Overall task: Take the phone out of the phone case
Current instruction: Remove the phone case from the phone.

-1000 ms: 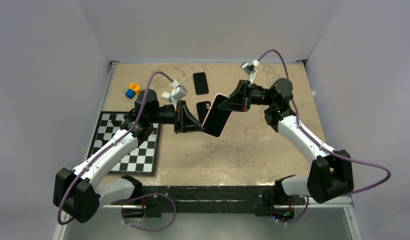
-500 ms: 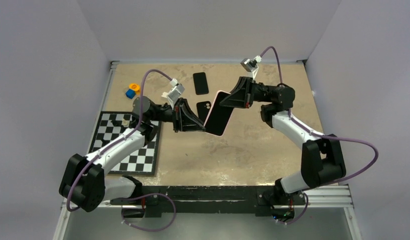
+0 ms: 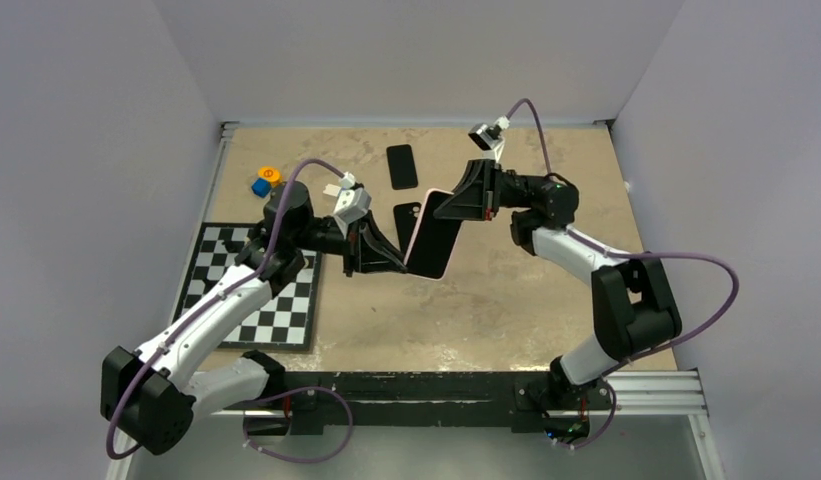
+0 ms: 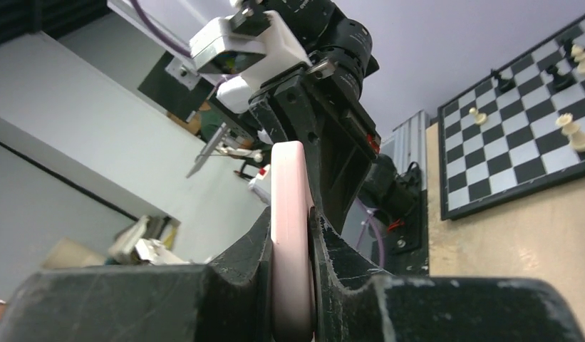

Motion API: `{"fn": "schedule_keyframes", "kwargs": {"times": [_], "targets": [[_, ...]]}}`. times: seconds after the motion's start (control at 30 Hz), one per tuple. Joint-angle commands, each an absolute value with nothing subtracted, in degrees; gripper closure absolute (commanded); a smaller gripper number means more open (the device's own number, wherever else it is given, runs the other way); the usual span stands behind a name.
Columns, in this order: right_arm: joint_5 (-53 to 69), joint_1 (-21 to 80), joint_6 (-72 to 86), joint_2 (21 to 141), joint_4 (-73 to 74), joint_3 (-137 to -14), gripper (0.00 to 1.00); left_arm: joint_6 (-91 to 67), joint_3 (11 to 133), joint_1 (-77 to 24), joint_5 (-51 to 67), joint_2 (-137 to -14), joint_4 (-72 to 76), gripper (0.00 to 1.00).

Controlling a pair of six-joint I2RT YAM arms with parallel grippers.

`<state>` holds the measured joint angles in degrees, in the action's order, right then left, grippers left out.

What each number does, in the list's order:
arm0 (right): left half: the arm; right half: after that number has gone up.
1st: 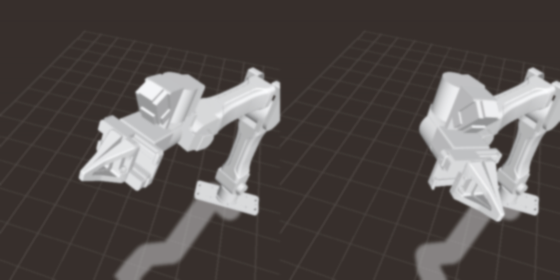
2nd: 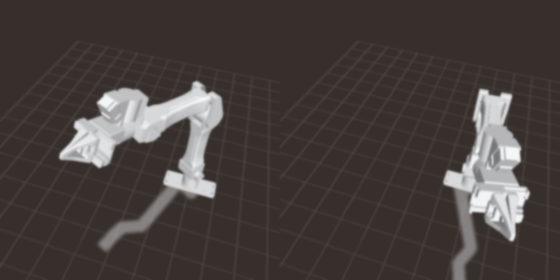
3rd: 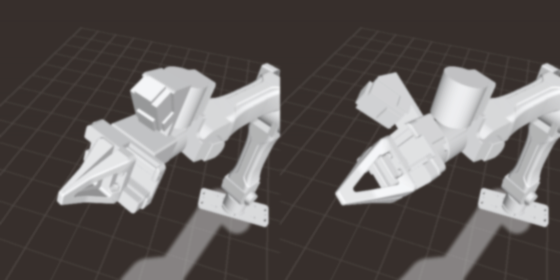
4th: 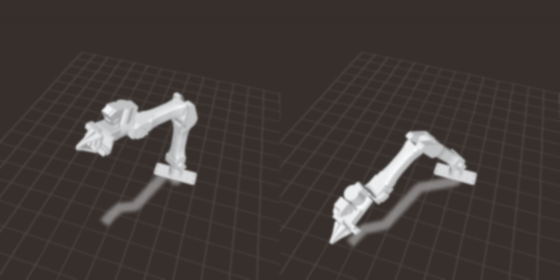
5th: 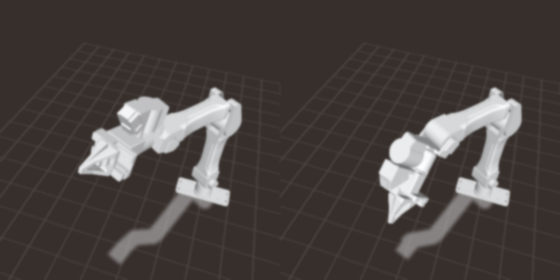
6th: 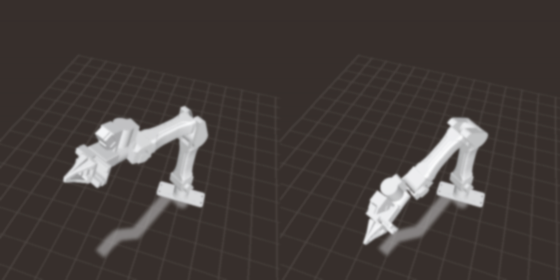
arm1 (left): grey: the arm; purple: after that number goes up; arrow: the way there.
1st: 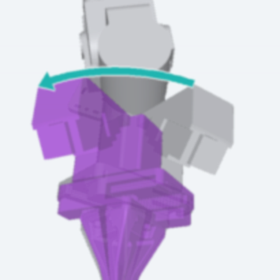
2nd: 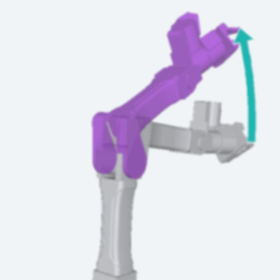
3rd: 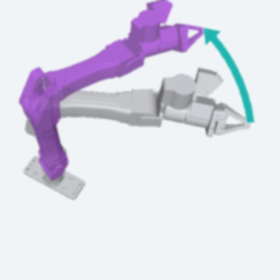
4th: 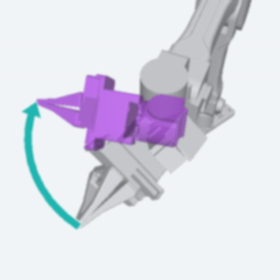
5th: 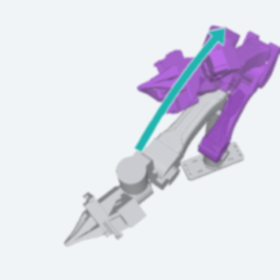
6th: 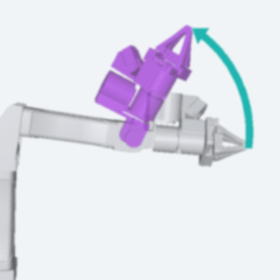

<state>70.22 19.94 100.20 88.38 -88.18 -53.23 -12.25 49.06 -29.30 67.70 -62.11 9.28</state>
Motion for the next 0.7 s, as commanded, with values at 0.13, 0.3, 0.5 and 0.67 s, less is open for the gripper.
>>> {"fn": "schedule_keyframes", "kwargs": {"times": [0.13,0.3,0.5,0.67], "targets": [[60.0,22.7,116.2,89.9,-93.8,-54.1,1.0,4.4,52.3,-30.5,69.2,-62.3,8.7,1.0],[59.8,22.7,117.9,91.8,-95.8,-55.7,1.0,8.0,52.7,-30.6,66.0,-61.3,5.2,1.0],[61.5,19.8,96.3,83.8,-75.1,-55.1,1.0,-8.3,47.1,-30.6,58.1,-56.2,12.5,0.71],[62.1,17.3,76.5,77.0,-53.1,-57.4,1.0,-32.0,35.2,-30.5,56.2,-49.3,30.3,0.3]]}}
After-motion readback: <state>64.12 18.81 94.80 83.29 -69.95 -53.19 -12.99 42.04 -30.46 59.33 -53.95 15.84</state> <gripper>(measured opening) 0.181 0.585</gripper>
